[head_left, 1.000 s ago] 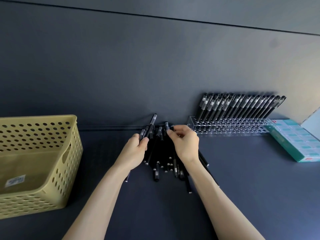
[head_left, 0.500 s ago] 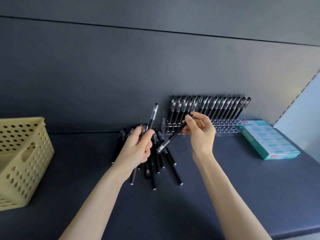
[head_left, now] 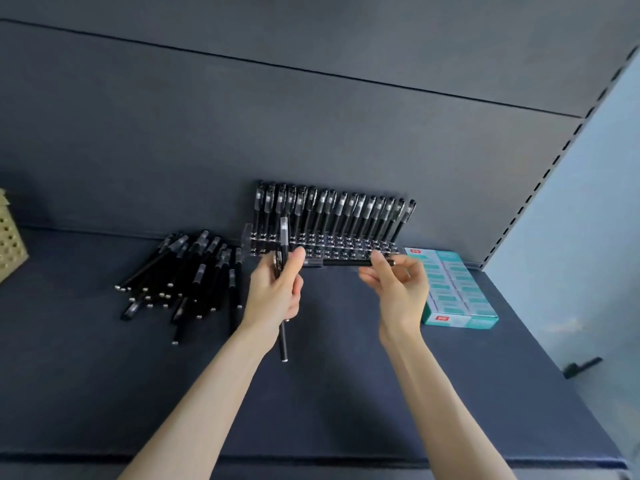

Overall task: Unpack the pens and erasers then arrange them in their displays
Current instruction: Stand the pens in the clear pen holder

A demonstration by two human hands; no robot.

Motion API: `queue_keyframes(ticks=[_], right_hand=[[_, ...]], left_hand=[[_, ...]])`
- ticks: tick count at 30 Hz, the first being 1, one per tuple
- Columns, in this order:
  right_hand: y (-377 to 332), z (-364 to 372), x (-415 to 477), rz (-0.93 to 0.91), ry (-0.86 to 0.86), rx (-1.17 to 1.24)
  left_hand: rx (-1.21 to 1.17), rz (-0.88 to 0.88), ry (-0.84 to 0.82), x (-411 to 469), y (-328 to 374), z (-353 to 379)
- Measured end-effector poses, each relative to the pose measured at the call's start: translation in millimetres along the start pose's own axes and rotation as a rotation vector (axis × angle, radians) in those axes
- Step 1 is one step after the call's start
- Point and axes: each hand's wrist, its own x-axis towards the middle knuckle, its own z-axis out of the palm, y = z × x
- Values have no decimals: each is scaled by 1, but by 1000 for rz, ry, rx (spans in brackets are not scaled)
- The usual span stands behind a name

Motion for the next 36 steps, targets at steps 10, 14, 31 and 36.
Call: queue_keyframes(ticks=[10,14,31,36], right_hand=[[3,-17,10,4,-308,-369],[6,-5,7,-177,-546,-703],[6,63,56,-491,-424,-728],[8,82,72,-647,-346,-697]], left_hand=[[67,75,23,15,11,7],[153,124,26,25,14,6],[168,339,54,41,-16,-8],[185,299,34,41,-25,-10]])
